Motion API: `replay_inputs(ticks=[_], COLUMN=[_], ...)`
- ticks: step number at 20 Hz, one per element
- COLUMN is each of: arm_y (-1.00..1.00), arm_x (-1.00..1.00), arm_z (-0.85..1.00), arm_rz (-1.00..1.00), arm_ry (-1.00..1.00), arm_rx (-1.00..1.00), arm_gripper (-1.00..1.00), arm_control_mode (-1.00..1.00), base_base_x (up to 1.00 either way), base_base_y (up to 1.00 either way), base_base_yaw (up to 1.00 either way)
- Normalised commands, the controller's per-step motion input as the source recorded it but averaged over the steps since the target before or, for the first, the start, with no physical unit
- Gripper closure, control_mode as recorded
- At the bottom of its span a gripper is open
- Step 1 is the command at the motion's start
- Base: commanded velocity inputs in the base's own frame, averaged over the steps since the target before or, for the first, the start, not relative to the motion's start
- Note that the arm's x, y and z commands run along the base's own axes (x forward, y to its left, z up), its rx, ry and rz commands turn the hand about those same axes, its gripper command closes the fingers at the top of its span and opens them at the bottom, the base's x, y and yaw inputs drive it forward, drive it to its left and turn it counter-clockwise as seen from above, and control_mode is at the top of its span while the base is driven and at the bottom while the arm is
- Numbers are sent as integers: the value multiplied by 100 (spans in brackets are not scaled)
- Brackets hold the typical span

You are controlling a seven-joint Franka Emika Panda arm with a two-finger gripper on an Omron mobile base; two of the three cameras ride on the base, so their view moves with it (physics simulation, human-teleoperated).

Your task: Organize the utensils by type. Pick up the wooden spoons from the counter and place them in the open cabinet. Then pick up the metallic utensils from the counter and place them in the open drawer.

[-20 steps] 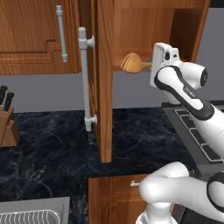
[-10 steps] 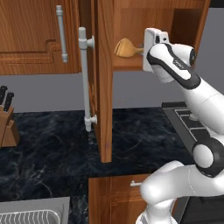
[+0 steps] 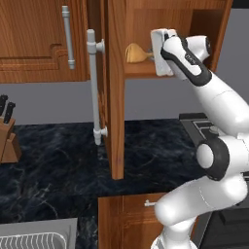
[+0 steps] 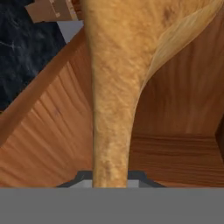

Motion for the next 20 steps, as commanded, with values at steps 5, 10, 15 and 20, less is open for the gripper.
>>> replay_inputs(ticks=[5, 10, 15, 20], arm_y=[19, 17, 19, 14], arm_x=[74, 63, 19, 1], arm_z=[0, -1, -6, -30], arm_rz=[1, 0, 0, 0], arm_ry=[0, -3, -18, -21], arm_rx=[-19, -24, -25, -24], arm_gripper=[100, 100, 100, 100], arm_control_mode=[-100, -100, -100, -100], base_base_x=[0, 0, 0, 0], base_base_y=[0, 0, 0, 0], base_base_yaw=[0, 0, 0, 0])
